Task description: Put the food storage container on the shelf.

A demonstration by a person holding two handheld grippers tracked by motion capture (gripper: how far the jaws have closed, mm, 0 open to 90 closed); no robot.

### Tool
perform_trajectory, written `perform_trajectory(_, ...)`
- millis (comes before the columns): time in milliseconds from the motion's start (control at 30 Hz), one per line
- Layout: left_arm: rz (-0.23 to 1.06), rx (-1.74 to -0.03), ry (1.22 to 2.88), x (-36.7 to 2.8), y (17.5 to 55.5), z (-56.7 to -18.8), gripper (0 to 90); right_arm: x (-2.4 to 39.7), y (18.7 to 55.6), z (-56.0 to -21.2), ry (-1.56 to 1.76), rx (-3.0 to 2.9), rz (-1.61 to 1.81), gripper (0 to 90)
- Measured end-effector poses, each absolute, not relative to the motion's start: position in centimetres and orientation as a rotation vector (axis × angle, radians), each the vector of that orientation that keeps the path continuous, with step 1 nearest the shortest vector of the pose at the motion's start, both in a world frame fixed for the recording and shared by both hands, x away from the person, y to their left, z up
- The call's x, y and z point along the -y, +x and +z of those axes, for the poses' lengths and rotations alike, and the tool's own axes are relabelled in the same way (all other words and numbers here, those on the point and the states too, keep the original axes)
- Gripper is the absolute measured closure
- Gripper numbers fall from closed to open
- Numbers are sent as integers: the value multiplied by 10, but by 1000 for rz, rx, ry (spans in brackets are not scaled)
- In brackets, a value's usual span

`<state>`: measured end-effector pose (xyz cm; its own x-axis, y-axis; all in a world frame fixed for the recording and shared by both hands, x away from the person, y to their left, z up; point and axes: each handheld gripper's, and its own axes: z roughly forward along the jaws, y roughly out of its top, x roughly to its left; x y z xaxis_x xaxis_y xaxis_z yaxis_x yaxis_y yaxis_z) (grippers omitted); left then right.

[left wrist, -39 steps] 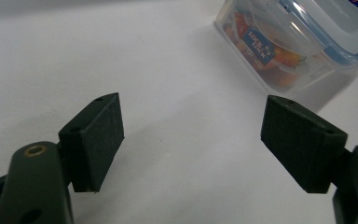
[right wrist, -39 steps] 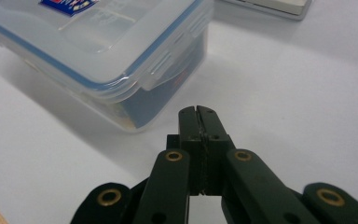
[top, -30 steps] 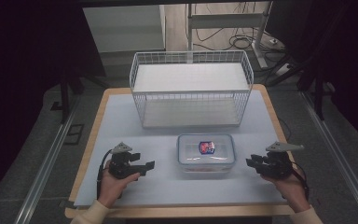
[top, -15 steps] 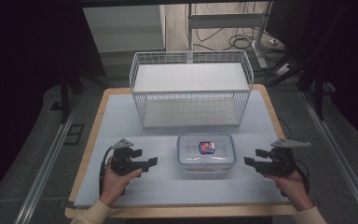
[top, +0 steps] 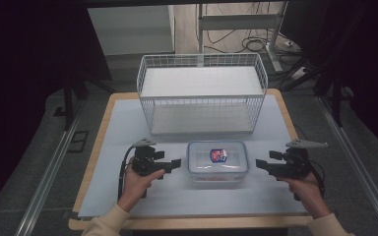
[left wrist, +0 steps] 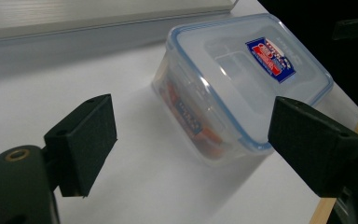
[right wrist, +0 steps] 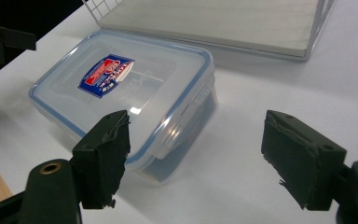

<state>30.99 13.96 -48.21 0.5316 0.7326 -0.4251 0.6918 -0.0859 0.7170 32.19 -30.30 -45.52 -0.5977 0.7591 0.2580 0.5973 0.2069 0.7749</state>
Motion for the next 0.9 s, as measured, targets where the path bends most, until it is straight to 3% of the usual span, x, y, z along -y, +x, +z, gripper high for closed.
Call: perform_trajectory(900, -262, -1238, 1800, -91, 345, -511, 152, 262, 342, -447, 1233, -2360, 1329, 185)
